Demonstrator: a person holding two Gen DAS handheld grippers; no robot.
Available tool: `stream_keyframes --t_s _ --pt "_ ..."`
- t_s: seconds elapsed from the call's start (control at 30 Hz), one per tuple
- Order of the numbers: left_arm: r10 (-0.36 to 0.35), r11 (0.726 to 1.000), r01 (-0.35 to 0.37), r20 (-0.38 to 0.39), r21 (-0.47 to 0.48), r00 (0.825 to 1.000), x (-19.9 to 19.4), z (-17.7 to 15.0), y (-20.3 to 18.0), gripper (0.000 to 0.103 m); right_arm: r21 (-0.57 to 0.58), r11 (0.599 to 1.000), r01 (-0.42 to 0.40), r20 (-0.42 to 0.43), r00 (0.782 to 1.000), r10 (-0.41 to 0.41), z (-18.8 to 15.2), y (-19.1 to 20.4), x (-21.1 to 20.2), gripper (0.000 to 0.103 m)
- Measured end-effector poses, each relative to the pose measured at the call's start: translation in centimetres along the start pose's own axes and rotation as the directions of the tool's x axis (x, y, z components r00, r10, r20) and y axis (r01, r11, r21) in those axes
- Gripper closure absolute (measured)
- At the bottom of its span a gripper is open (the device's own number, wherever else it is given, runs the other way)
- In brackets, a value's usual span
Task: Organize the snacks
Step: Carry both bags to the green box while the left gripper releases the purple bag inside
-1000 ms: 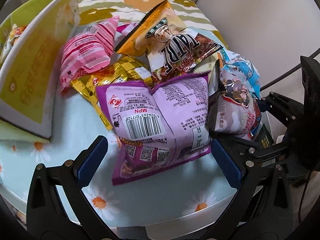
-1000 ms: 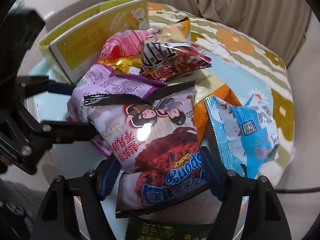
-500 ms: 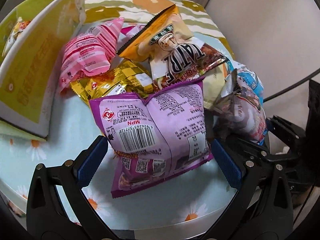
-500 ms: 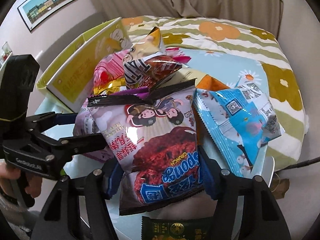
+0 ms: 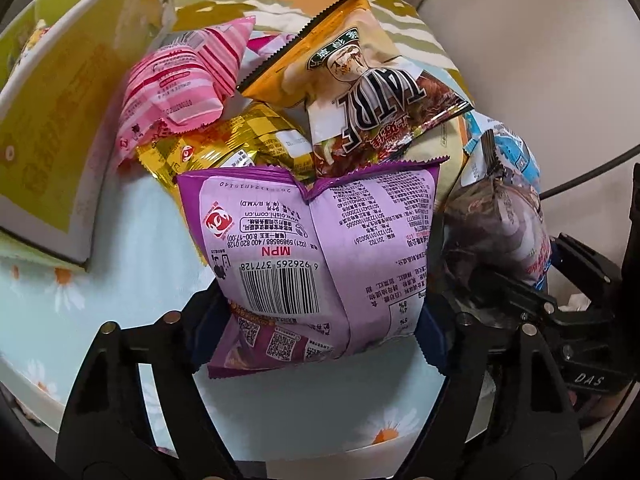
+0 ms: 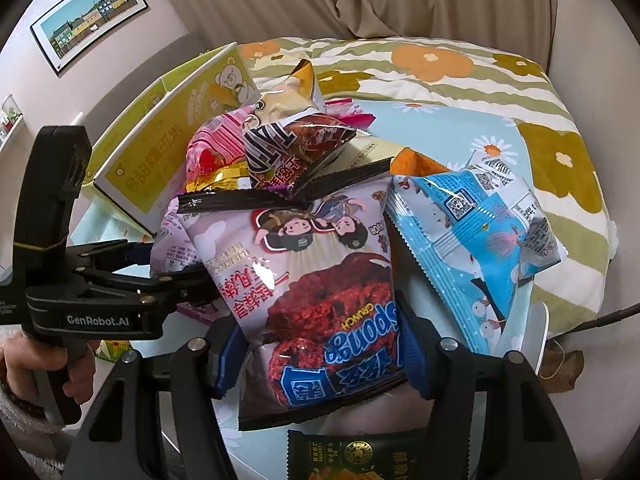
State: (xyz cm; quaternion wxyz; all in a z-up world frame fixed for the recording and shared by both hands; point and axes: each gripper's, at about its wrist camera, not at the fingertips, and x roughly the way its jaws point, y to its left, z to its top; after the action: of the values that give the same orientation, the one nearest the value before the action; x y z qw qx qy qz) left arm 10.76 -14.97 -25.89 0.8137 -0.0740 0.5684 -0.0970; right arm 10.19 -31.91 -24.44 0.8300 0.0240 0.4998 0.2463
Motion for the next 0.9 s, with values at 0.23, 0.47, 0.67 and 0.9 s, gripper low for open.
stream_keyframes --t_s 0.23,0.47,0.67,0.9 --pt "-0.008 1.0 0.008 -0.001 -0.003 1.0 -1.7 -0.8 0.7 0.029 0.029 1.0 0.011 0.004 1.0 -0.011 0.2 0.0 -0.6 0.043" --pt "-0.013 1.0 0.012 0.047 0.014 0.999 -5.2 -0.5 0.6 0.029 0.048 0.999 0.01 0.023 1.0 -0.011 0.4 0.9 -2.7 0.043" --pt "-0.002 1.0 -0.001 0.138 0.022 0.99 -10.5 0.0 0.8 0.029 0.05 0.999 0.019 0.072 0.997 -0.023 1.6 2.8 -5.8 0.044" --pt "0.02 0.999 -0.026 0.275 0.019 0.961 -17.8 2.3 3.3 0.029 -0.001 0.999 0.039 0.179 0.983 -0.038 5.6 7.2 -9.7 0.044"
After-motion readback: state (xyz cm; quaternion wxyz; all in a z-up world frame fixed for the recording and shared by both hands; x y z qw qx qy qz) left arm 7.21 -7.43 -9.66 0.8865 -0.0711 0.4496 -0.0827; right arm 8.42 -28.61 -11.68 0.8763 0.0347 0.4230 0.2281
